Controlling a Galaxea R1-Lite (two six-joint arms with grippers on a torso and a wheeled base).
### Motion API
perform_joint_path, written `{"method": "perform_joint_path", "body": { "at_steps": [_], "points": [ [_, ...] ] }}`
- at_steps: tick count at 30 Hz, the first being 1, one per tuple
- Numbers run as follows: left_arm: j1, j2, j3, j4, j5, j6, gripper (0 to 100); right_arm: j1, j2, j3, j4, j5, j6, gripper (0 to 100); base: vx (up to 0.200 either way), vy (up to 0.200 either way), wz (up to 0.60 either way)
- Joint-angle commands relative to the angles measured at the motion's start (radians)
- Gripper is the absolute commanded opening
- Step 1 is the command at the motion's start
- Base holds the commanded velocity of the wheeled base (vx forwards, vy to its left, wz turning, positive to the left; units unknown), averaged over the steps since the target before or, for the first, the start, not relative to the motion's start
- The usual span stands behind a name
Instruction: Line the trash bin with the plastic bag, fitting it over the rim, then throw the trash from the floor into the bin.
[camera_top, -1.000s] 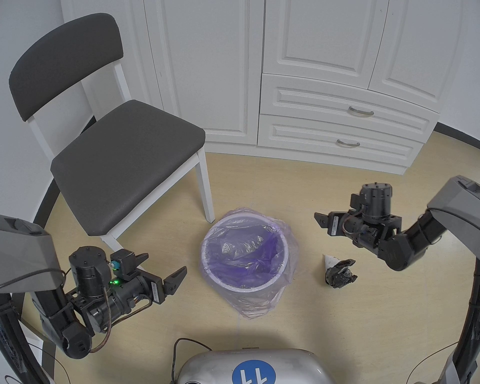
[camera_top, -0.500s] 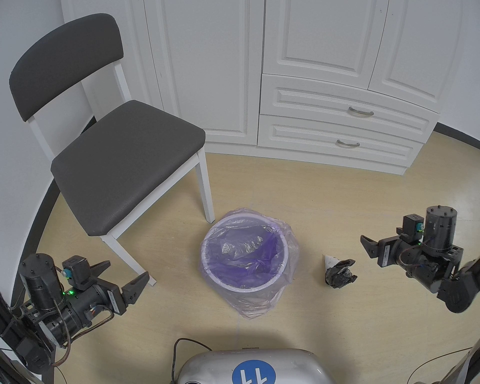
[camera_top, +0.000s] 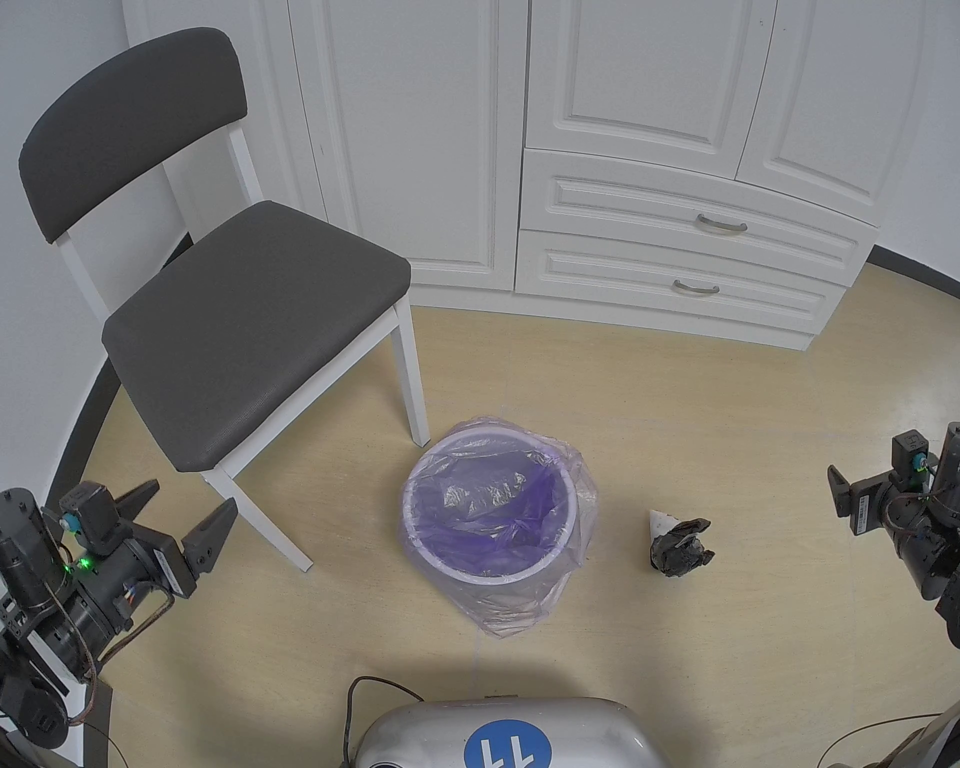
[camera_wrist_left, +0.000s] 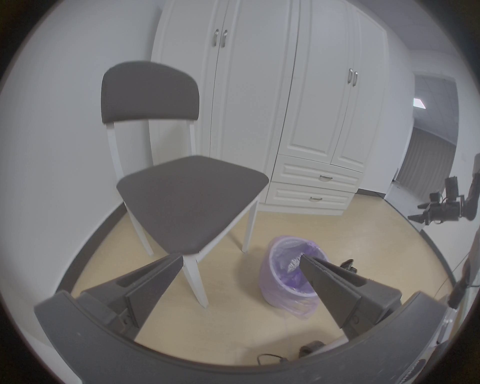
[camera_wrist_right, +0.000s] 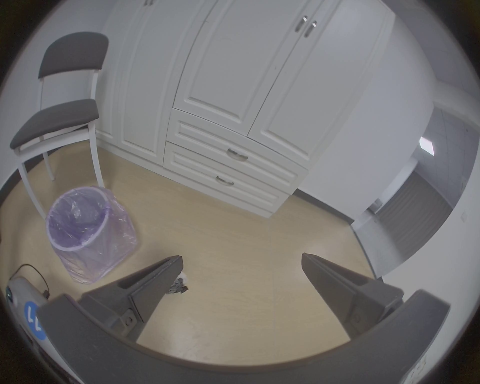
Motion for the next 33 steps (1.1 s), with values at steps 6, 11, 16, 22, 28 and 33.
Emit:
{"method": "perform_joint_path", "body": {
  "at_steps": [6, 11, 16, 22, 28, 33],
  "points": [
    [-0.004, -0.017, -0.034, 0.005, 0.007, 0.044, 100, -0.025, 0.193, -0.145, 0.049, 0.029, 0.069, 100, 0.0, 0.0, 0.0],
    [-0.003, -0.014, -0.042, 0.005, 0.037, 0.043, 100, 0.015, 0.425, -0.368, 0.376, 0.028, 0.355, 100, 0.0, 0.0, 0.0],
    [-0.014, -0.023, -0.031, 0.005, 0.039, 0.043, 100, 0.046, 0.612, -0.746, 0.87, 0.183, 0.763, 100, 0.0, 0.0, 0.0],
    [-0.018, -0.019, -0.033, 0.005, 0.039, 0.043, 100, 0.041, 0.729, -0.812, 0.887, 0.404, 0.852, 100, 0.0, 0.0, 0.0],
    [-0.018, -0.016, -0.037, 0.005, 0.039, 0.043, 100, 0.026, 0.888, -0.774, 0.618, 0.385, 0.855, 100, 0.0, 0.0, 0.0],
    [-0.017, -0.016, -0.037, 0.005, 0.037, 0.043, 100, 0.024, 0.957, -0.776, 0.515, 0.351, 0.855, 100, 0.0, 0.0, 0.0]
  ]
}}
